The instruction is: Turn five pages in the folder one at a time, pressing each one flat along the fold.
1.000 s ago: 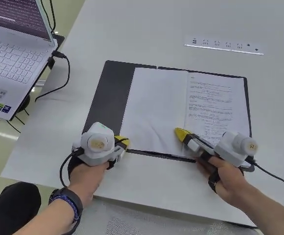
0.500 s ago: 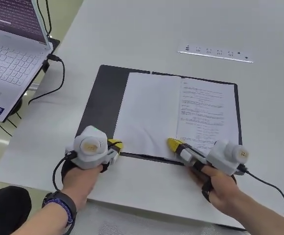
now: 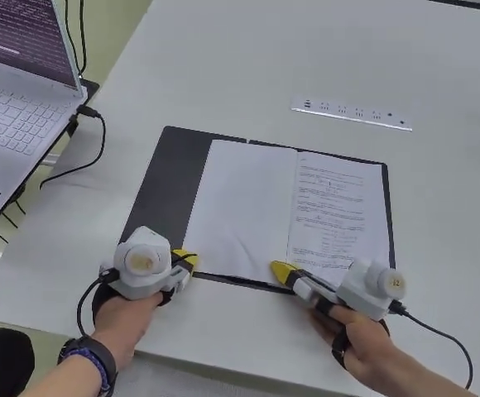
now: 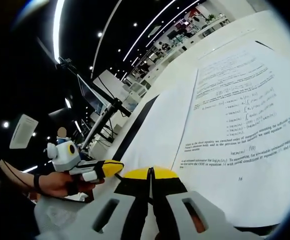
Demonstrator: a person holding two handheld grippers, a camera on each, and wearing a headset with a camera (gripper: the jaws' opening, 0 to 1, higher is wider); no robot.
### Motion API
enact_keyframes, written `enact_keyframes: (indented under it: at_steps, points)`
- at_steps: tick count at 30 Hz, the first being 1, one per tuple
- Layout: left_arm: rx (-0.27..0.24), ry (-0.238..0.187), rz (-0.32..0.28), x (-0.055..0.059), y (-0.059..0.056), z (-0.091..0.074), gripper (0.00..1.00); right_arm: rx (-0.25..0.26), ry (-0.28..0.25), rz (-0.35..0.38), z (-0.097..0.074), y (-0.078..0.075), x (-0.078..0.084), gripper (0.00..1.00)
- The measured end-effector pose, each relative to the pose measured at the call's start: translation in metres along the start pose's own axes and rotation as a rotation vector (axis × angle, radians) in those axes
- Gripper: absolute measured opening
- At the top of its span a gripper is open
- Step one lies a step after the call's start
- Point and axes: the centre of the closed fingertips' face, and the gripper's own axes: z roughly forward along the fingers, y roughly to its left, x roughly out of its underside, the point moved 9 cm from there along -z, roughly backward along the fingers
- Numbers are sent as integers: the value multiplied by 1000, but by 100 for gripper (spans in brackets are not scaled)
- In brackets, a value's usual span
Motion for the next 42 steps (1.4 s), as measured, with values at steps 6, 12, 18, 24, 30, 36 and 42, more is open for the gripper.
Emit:
enact_keyframes:
  at_steps: [6,12,18,24,30,36,42]
  points:
    - [-12,-2,2,0,-3,-1,0,12,9,6,-4,3,4,0]
    - [-24,33,28,-4,-4,1,0,37,31,7,-8,9,2,0]
    - [41,56,29,-6,-5,-1,6,10,57,-36,-14,19,3,10]
    - [67,50,28,-15,-15,-6,21,24,68,-70,-23,21,3,19]
    - [73,12,47,-26,-20,-14,27,30,59,-121,-36,26,0,29]
    - [99,-3,69,-33,-25,-22,33,63,40,-171,-48,28,-3,37]
    - [106,-14,105,-42,-30,-30,36,105,23,-210,-58,26,-8,43]
